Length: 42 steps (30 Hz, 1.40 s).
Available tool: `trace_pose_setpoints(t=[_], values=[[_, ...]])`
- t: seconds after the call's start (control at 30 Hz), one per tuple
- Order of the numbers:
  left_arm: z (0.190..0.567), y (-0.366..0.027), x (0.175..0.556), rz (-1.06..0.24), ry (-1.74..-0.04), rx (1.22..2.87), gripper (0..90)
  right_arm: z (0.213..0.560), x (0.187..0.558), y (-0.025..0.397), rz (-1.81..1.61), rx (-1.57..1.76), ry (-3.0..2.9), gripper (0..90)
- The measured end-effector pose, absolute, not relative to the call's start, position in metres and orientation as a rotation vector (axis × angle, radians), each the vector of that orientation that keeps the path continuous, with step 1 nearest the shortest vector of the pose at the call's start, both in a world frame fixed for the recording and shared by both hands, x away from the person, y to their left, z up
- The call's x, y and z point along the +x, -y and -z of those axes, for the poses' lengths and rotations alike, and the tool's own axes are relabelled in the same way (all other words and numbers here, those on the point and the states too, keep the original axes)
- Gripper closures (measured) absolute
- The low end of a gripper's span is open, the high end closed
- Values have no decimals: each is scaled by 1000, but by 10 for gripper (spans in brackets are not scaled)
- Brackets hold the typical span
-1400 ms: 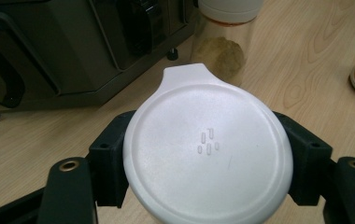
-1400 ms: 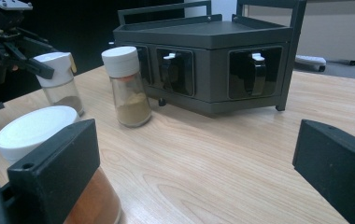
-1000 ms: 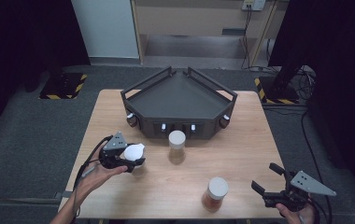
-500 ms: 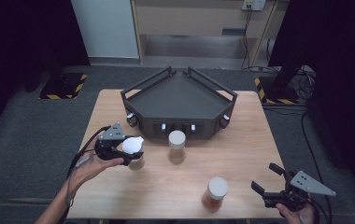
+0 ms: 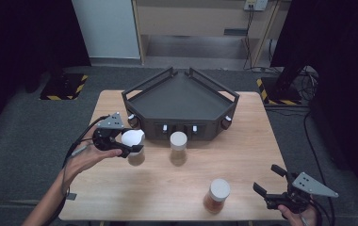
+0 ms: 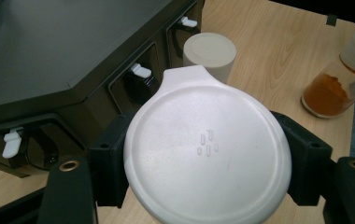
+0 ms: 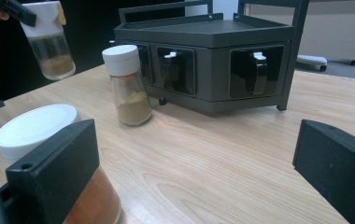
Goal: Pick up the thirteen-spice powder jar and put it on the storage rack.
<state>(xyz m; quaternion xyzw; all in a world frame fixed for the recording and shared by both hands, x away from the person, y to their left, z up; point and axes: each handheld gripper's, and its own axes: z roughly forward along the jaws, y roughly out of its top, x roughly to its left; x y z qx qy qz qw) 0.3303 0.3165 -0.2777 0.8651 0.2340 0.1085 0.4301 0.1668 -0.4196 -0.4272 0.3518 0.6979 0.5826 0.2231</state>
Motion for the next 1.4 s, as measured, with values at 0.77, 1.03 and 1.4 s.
trace_pose_setpoints(t=[0.77,1.03,1.4], values=[[243,-311,350,-283,-579,2140,295,428,167,420,-1611,973,-1928,12],[230,-306,358,-309,-614,2129,296,428,167,420,-1612,974,-1927,12],[212,-297,371,-342,-640,2118,296,428,168,421,-1616,975,-1928,12]])
